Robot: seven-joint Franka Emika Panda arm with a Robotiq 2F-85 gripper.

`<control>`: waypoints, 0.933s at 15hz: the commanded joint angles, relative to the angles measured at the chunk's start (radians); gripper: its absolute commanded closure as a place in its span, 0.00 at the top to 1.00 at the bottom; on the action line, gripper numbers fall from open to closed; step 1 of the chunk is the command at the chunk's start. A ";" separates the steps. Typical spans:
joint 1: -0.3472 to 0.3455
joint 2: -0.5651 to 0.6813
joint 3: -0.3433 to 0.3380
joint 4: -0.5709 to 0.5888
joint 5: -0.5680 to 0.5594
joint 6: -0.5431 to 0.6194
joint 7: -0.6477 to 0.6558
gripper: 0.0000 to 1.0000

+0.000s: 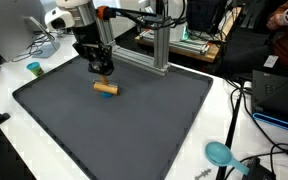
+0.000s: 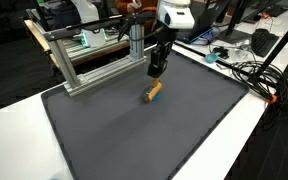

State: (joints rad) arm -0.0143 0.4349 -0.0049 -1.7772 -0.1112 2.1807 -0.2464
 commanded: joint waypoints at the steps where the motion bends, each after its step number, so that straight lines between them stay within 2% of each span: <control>1: -0.023 0.017 0.026 0.002 0.032 0.046 -0.038 0.23; 14: -0.087 0.062 0.078 0.024 0.147 0.136 -0.190 0.23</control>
State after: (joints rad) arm -0.0783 0.4456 0.0418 -1.7759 -0.0194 2.2763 -0.3871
